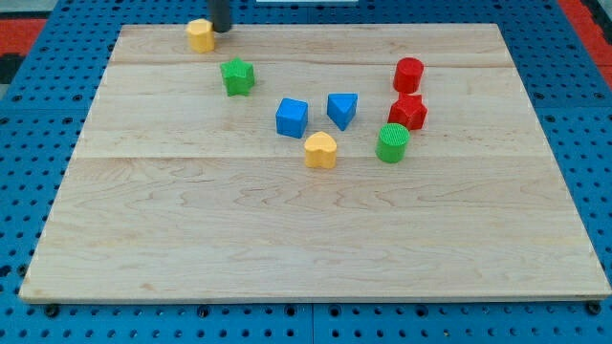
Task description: Slide the green star to the left
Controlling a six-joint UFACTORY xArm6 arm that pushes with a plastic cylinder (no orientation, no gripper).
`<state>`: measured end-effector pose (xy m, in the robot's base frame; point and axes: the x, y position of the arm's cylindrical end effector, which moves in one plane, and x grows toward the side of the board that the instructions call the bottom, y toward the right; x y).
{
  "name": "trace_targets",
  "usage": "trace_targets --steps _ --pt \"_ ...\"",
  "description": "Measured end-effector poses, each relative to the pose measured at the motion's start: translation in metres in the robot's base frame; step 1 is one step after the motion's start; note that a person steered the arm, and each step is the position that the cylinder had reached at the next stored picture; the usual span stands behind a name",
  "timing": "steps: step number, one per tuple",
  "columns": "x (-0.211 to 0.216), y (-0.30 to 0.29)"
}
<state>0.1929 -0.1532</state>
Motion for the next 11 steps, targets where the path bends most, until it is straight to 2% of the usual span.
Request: trace_targets --steps 1,3,5,6,7,8,9,11 --pt "0.000 -0.043" --pt "0.007 0.019" --pt "0.074 0.059" --pt "0.074 0.090" --pt "0.105 0.109" --pt "0.128 0.089" --pt "0.125 0.065" --pt "0.108 0.073"
